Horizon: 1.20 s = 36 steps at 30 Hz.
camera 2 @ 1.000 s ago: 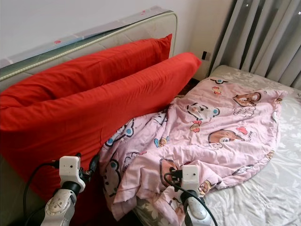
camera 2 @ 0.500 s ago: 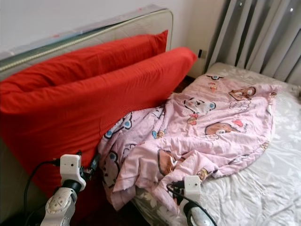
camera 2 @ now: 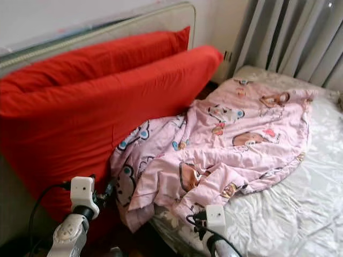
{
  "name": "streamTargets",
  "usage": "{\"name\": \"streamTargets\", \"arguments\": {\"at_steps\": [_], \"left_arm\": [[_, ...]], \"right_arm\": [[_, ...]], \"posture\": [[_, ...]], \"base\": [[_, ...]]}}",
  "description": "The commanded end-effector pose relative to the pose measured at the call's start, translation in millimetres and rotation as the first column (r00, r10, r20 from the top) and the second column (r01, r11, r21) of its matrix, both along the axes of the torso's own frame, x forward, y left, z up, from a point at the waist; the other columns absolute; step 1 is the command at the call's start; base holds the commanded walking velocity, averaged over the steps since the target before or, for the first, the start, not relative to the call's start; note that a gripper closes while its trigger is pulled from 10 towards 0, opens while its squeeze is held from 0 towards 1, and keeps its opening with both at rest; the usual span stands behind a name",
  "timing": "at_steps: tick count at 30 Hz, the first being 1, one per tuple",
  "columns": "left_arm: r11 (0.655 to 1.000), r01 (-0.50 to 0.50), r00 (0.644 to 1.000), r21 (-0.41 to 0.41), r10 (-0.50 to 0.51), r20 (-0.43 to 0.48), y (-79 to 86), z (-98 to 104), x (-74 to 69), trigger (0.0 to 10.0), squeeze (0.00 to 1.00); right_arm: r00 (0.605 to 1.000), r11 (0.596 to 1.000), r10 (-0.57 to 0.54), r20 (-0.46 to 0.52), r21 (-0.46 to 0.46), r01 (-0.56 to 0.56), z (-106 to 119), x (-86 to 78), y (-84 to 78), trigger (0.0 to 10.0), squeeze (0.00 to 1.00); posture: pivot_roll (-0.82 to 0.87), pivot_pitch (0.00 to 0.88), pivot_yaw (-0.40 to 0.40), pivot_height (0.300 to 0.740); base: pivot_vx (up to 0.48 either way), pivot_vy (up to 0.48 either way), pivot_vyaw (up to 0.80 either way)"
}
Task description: Clean up the room
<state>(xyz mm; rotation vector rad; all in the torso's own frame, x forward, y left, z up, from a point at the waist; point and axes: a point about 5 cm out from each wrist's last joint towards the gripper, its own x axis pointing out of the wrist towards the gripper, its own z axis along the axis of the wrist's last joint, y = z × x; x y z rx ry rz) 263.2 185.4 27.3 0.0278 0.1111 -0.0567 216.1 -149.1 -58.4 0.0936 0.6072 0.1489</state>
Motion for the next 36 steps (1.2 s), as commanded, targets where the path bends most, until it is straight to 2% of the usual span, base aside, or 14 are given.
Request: {"name": "streamTargets", "arguments": {"at_steps": [1, 26, 36], "left_arm": [[1.0, 0.009, 1.0, -0.01, -0.009, -0.013, -1.5, -1.1, 0.0, 10.0, 0.0], [1.0, 0.023, 1.0, -0.022, -0.023, -0.009, -5.2, 2.0, 3.0, 10.0, 0.0], [0.999, 0.029, 1.0, -0.024, -0.03, -0.006, -5.5, 2.7, 3.2, 10.0, 0.0]], "right_arm": [[1.0, 1.0, -0.011, -0.004, 0.001, 0.011, -1.0, -1.7, -1.3, 10.0, 0.0], [1.0, 1.0, 0.013, -0.007, 0.003, -0.013, -0.5, -0.5, 1.1, 10.0, 0.0], [1.0, 1.0, 0.008, -0.007, 0.003, -0.008, -0.4, -0.2, 0.5, 10.0, 0.0]], "posture": [[-0.03, 0.043, -0.032, 0.643], [-0.03, 0.044, -0.03, 0.643], [-0.03, 0.041, -0.029, 0.643]], "base": [[0.0, 0.0, 0.0], [0.0, 0.0, 0.0], [0.36, 0.0, 0.0]]}}
